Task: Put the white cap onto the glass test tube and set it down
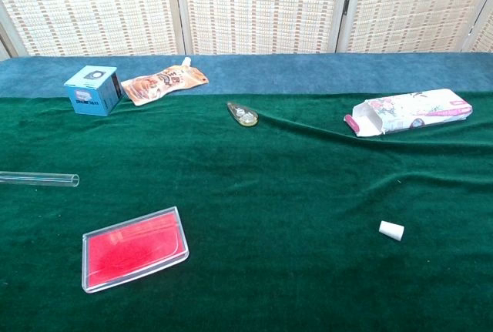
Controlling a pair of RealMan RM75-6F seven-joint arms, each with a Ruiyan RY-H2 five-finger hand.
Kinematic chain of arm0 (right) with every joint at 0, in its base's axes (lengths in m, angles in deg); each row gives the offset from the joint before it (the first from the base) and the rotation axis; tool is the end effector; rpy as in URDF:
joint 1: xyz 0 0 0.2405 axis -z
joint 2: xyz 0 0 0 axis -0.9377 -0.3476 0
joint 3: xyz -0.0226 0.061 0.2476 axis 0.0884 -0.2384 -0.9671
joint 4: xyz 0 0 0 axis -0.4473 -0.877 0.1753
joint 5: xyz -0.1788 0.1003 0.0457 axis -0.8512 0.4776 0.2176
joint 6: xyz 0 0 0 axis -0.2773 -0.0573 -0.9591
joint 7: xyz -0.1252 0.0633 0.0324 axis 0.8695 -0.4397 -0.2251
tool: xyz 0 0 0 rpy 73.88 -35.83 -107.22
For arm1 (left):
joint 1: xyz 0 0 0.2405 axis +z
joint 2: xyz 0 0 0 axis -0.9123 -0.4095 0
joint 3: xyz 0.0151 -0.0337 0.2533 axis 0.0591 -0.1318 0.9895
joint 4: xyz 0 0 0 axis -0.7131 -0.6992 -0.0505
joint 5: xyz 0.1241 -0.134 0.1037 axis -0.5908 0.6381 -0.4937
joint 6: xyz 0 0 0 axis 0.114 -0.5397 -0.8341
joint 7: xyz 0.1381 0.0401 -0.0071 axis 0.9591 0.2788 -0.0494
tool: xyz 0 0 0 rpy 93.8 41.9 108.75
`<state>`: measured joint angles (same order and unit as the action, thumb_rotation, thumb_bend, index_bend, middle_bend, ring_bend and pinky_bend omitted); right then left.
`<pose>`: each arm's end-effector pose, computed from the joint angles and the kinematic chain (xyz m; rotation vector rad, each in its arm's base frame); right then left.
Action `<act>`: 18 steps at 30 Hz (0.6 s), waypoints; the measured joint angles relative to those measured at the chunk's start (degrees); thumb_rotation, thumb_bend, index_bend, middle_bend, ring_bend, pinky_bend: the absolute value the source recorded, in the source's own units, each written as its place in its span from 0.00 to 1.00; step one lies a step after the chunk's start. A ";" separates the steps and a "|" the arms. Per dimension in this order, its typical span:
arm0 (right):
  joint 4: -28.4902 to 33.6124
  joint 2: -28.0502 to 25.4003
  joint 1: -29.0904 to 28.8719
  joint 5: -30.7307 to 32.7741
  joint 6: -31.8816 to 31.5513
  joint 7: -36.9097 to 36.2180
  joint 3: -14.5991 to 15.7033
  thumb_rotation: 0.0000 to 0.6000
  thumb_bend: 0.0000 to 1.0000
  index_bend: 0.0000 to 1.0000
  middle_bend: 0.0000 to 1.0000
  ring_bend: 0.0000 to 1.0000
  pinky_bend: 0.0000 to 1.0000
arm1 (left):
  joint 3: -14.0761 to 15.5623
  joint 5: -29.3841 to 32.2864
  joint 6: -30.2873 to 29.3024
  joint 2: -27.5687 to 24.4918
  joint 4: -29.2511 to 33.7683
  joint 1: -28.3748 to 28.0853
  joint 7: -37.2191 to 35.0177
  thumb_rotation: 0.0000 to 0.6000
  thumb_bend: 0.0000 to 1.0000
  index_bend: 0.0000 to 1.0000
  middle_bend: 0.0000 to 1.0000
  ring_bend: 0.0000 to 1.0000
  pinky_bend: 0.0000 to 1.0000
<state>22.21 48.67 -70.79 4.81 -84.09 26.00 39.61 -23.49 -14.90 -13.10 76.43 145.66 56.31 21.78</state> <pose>-0.3349 -0.1646 0.1773 1.3204 -0.8665 0.8310 -0.2906 0.2049 0.1286 -1.5052 -0.7817 -0.8185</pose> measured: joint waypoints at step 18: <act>1.44 0.06 -3.57 -2.85 3.63 3.22 0.37 1.00 0.61 0.00 0.03 0.04 0.00 | 0.08 -0.07 -0.94 0.37 -0.27 0.26 -0.28 1.00 0.23 0.18 0.15 0.08 0.00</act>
<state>23.65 48.73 -74.37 1.96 -80.46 29.22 39.98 -23.41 -14.97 -14.04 76.80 145.39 56.57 21.51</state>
